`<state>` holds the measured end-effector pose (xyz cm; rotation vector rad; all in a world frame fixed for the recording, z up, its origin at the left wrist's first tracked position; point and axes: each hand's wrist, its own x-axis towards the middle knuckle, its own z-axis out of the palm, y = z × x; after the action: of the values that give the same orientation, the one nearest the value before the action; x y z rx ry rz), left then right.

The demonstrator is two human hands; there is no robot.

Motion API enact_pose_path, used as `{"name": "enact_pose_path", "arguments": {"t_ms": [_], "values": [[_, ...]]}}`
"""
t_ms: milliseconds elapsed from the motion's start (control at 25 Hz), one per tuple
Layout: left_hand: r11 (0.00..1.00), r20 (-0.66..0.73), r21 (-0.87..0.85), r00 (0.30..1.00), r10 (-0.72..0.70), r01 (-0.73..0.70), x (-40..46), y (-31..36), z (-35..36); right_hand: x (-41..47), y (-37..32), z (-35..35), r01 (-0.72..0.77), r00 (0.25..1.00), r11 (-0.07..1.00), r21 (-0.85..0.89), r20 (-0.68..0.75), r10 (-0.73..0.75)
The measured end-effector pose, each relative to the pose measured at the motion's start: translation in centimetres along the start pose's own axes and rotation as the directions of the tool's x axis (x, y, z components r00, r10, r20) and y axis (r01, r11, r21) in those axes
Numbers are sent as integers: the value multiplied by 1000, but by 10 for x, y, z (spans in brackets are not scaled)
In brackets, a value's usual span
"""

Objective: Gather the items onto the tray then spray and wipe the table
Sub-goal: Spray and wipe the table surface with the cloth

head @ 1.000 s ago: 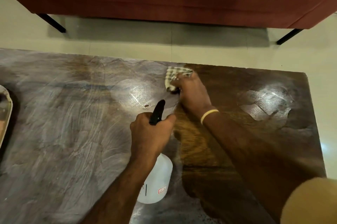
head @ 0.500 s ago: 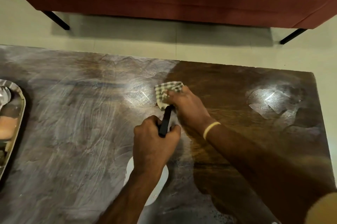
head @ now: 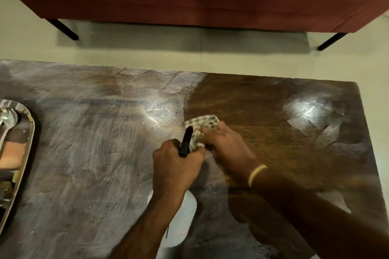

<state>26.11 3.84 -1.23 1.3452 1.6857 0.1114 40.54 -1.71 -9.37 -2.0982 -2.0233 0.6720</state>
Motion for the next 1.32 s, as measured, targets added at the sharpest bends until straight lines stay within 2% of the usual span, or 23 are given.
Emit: {"name": "enact_pose_path", "arguments": {"t_ms": [40,120,200,240,320,400,440,480,560,640,680,720,800,880,960,1040,1120,1160,1200,1240,1320], "values": [[1000,16,-9,1000,-9,9,-1,-2,-3,-25,11,-4,-5,1000,1000,0,8,5],[1000,12,-7,1000,-2,2,-3,-7,-6,-24,51,-13,-203,977,979,9,-70,203],[1000,9,4,1000,-16,16,-6,-11,-4,17,79,-18,-457,867,888,47,-198,456],[1000,0,-9,1000,-29,29,-7,-13,-2,41,70,-19,-499,835,865,51,-241,496],[998,-29,-43,999,-44,43,-10,-16,0,59,29,-6,-395,889,918,38,-238,392],[997,-28,-58,998,-52,50,-14,-16,-1,21,-7,22,-181,979,983,-25,-94,178],[998,-10,-46,999,-53,53,-16,-16,-3,-13,-19,27,-93,995,996,-9,-22,93],[998,11,-30,999,-46,47,-17,-17,-4,-43,-21,25,-67,998,998,8,7,67],[1000,45,4,999,-29,29,-17,-22,-2,-57,0,14,-181,982,983,39,-49,183],[999,76,20,996,-47,45,-20,-24,4,-20,21,2,-370,920,927,63,-114,375],[997,86,0,994,-73,73,-21,-24,7,7,21,-1,-411,894,909,67,-166,416],[994,91,-29,991,-103,106,-23,-24,7,28,12,-1,-406,894,912,65,-179,411],[987,67,-65,988,-141,145,-28,-23,6,32,-10,10,-274,949,962,23,-158,274],[985,36,-82,988,-150,152,-30,-24,-1,-24,-30,28,-126,992,991,39,-25,127],[988,37,-76,990,-136,138,-30,-25,-7,-91,-25,23,-82,996,995,61,31,80],[993,35,-65,994,-100,102,-31,-33,-6,-102,7,8,-281,959,957,69,3,282],[995,48,-47,995,-85,87,-35,-37,1,-65,36,0,-530,838,843,91,-97,538],[994,54,-51,995,-89,92,-39,-40,6,-39,29,-2,-568,807,820,73,-145,572],[994,47,-53,994,-94,96,-43,-43,11,-19,13,2,-530,830,846,57,-171,531],[993,27,-61,995,-97,99,-48,-45,13,-13,-5,12,-440,886,897,51,-136,443],[990,4,-87,994,-110,110,-56,-47,16,-52,-35,37,-195,981,980,48,2,195]]}}
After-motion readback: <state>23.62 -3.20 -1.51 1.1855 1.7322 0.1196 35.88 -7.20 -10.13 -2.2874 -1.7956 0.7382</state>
